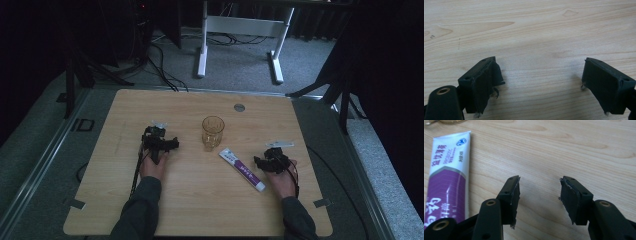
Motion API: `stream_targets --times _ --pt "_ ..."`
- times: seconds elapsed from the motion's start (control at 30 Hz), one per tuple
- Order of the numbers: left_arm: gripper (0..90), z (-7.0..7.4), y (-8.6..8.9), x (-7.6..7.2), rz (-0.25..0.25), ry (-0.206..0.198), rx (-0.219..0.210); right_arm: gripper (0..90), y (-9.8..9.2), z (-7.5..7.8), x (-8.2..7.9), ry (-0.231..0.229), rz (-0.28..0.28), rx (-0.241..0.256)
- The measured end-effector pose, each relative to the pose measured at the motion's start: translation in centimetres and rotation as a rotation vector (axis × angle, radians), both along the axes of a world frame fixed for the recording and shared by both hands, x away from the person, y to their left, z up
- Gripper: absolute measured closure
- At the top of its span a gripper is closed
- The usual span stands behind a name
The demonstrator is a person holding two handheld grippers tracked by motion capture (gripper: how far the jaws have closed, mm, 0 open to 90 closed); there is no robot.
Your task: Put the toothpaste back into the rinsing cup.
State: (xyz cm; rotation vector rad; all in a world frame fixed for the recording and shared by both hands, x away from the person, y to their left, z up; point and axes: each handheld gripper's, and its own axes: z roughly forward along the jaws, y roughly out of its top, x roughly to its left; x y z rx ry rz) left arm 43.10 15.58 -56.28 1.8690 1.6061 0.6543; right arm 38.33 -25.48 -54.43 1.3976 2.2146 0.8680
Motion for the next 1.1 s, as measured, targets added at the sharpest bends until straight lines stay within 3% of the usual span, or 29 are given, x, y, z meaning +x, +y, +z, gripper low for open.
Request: stream_targets --times 0.17,0.27,0.37,0.47,0.6,0.9,1.1 --pt "13.0 0.0 0.0 0.0 -0.001 0.001 0.000 48.8 -0.2 0.6 0.0 -0.001 -0.006 0.006" --pt "13.0 0.0 0.0 0.0 -0.001 0.001 0.001 43.3 0.1 0.7 0.0 0.001 -0.030 -0.038" --pt "13.0 0.0 0.0 0.0 -0.001 0.000 0.001 42.6 0.3 0.5 0.1 -0.003 -0.038 -0.051" --pt "13.0 0.0 0.0 0.0 -0.001 0.001 0.001 43.4 0.3 0.7 0.0 0.009 -0.028 -0.033" --pt "14.2 0.0 0.0 -0.1 -0.005 -0.003 0.001 44.5 0.5 1.0 -0.2 0.023 -0.002 -0.044" --pt "14.4 0.0 0.0 -0.1 -0.004 -0.003 0.001 48.2 1.1 2.0 -0.5 0.017 0.024 -0.140" --pt "14.4 0.0 0.0 -0.1 -0.004 -0.002 0.001 49.9 1.5 2.9 -0.6 0.009 0.032 -0.158"
